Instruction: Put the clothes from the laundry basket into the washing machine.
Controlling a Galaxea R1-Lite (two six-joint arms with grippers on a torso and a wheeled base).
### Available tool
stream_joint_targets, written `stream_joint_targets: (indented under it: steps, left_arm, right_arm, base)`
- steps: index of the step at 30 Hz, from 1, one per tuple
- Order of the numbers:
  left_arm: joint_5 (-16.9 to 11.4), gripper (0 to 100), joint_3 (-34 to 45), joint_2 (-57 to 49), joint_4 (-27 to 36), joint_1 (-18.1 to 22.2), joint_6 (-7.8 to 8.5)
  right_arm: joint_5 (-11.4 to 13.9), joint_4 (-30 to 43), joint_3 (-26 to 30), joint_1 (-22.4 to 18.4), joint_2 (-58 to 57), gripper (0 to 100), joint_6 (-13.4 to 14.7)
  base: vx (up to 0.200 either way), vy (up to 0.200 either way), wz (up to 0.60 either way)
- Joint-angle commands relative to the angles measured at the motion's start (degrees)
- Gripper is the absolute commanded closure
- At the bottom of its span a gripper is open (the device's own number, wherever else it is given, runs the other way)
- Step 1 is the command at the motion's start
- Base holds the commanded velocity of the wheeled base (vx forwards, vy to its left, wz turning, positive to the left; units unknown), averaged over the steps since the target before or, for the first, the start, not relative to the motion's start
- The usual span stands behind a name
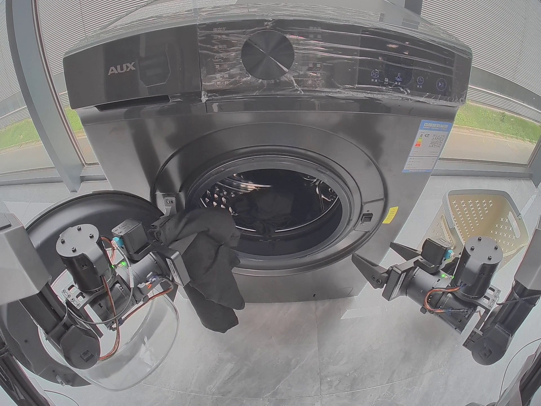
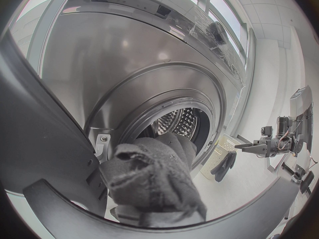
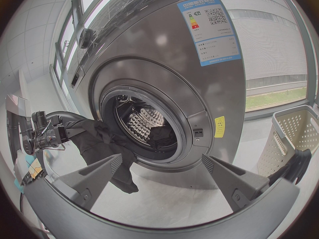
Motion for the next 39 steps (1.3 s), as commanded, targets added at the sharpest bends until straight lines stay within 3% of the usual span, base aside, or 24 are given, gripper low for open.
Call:
stream_joint_targets:
  steps: [1, 8, 12, 13, 19, 29, 39]
  left_arm:
    - [-0.02, 100, 0.00, -0.12, -0.04, -0.17, -0.11]
    - [-0.11, 100, 0.26, 0.05, -0.04, -0.17, -0.11]
    - [-0.02, 100, 0.35, 0.49, -0.04, -0.61, 0.86]
    - [0.33, 100, 0.17, 1.02, -0.04, -2.89, 3.32]
    - [1.12, 100, -6.51, 6.47, -0.04, -7.90, 4.02]
    - [0.33, 100, -9.76, 8.14, 0.05, -8.69, 1.30]
    - [2.00, 100, -17.49, 12.97, 3.04, -10.63, 1.12]
  right_arm:
    - [0.01, -0.01, -0.03, 0.02, 0.18, 0, 0.01]
    - [0.10, -0.01, -0.03, 0.11, 0.18, 0, 0.01]
    - [0.10, -0.01, -0.03, 0.11, 0.18, 0, 0.01]
    - [0.01, -0.10, 0.06, 0.29, 0.01, 0, -0.08]
    - [0.01, -0.10, 0.77, 0.37, -0.52, 0, 0.01]
    - [-0.08, -0.01, 3.31, 3.89, -1.22, 0, -0.34]
    - [-0.17, -0.01, 9.38, 11.80, -2.72, 0, -0.43]
  base:
    - [0.000, 0.000, 0.00]
    - [0.000, 0.000, 0.00]
    - [0.000, 0.000, 0.00]
    - [0.000, 0.000, 0.00]
    - [0.000, 0.000, 0.00]
    - [0.000, 0.000, 0.00]
    - [0.000, 0.000, 0.00]
